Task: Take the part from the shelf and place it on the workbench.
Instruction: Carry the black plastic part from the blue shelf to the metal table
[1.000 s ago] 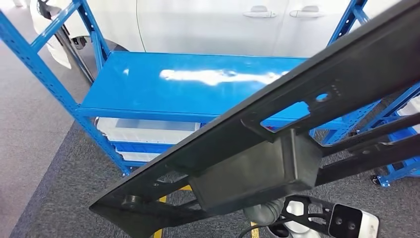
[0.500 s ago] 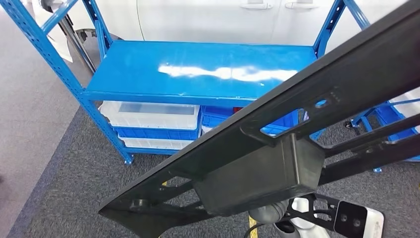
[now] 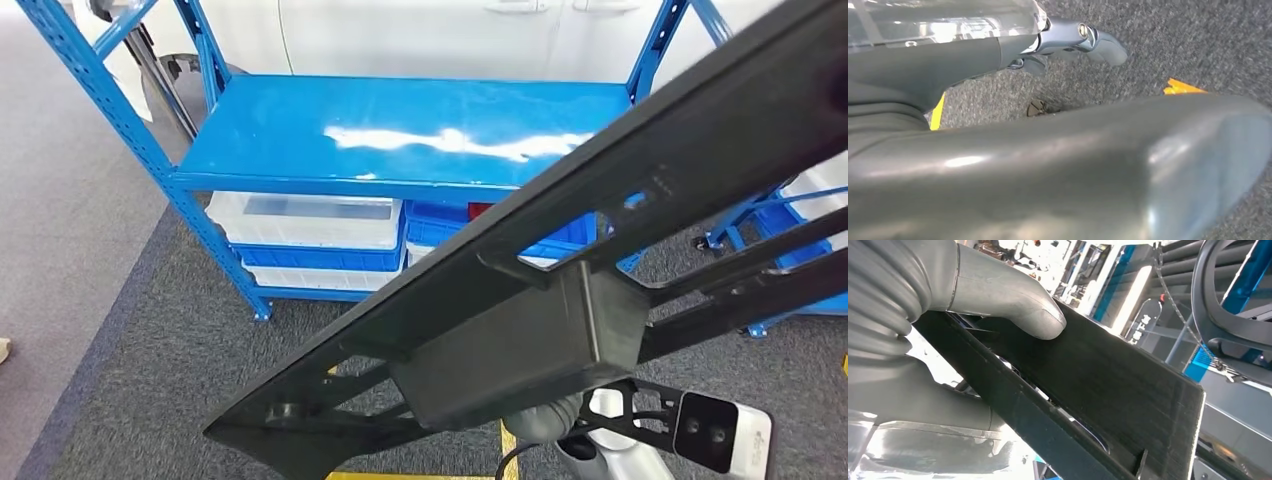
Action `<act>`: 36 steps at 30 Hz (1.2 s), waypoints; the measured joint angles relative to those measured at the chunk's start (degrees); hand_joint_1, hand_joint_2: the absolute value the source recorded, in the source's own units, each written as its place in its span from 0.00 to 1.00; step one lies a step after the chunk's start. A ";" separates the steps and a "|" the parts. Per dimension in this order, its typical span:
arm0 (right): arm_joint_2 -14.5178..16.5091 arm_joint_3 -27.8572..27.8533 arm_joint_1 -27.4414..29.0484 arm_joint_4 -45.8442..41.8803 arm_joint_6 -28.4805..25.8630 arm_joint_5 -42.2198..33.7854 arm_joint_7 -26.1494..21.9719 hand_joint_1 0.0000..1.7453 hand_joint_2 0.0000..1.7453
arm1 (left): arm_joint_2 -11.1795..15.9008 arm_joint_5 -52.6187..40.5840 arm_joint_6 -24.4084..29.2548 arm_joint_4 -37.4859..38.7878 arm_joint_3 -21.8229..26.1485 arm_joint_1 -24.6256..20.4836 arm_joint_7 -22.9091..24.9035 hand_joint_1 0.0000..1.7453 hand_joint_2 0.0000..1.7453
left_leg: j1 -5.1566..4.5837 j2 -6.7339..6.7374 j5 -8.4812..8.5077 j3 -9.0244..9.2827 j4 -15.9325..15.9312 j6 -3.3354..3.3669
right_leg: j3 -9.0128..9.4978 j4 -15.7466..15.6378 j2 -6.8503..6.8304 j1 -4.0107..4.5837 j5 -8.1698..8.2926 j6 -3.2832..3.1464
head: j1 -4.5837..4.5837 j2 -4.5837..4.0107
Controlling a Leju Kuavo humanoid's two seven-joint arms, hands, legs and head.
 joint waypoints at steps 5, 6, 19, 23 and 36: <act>-0.21 -0.05 -0.33 0.12 0.32 -0.04 -0.02 1.00 1.00 | -0.22 0.00 0.05 0.00 0.00 -0.07 0.22 0.00 0.00 | 0.64 0.25 1.04 -0.22 -1.36 1.27 | -4.24 8.69 0.30 -0.22 -5.19 1.34 | 0.01 0.00; -0.28 -0.07 -0.32 0.19 0.46 -0.09 -0.03 1.00 1.00 | -0.23 0.00 0.07 0.00 0.01 -0.05 0.36 0.00 0.00 | 0.61 0.26 1.10 -0.41 -1.28 1.32 | -6.23 12.77 0.32 -0.38 -6.86 1.52 | 0.01 0.00; -0.59 -3.32 0.11 -0.02 2.61 -0.73 -0.03 1.00 1.00 | -0.54 -0.02 4.54 0.02 0.42 0.24 0.03 0.00 0.00 | 0.42 1.72 -3.21 -3.04 5.31 -1.37 | -2.76 1.65 -0.47 -0.75 0.90 -0.68 | 0.00 -0.01; -0.65 -5.49 1.10 -0.92 2.27 -0.84 -0.03 1.00 1.00 | -0.51 -0.17 5.65 0.02 0.41 0.42 -1.00 0.00 0.00 | 0.47 0.87 -8.23 -8.37 17.73 -1.48 | -3.11 1.70 1.53 -0.47 1.19 -1.13 | 0.00 -0.02; 2.80 -9.03 5.65 -9.16 -2.18 3.65 -0.16 1.00 1.00 | 0.11 -0.10 5.27 0.13 0.02 0.59 -1.36 0.00 0.00 | 0.64 0.30 0.51 0.09 -1.11 1.31 | -8.14 11.05 1.74 -0.55 -3.80 1.67 | 0.00 -0.01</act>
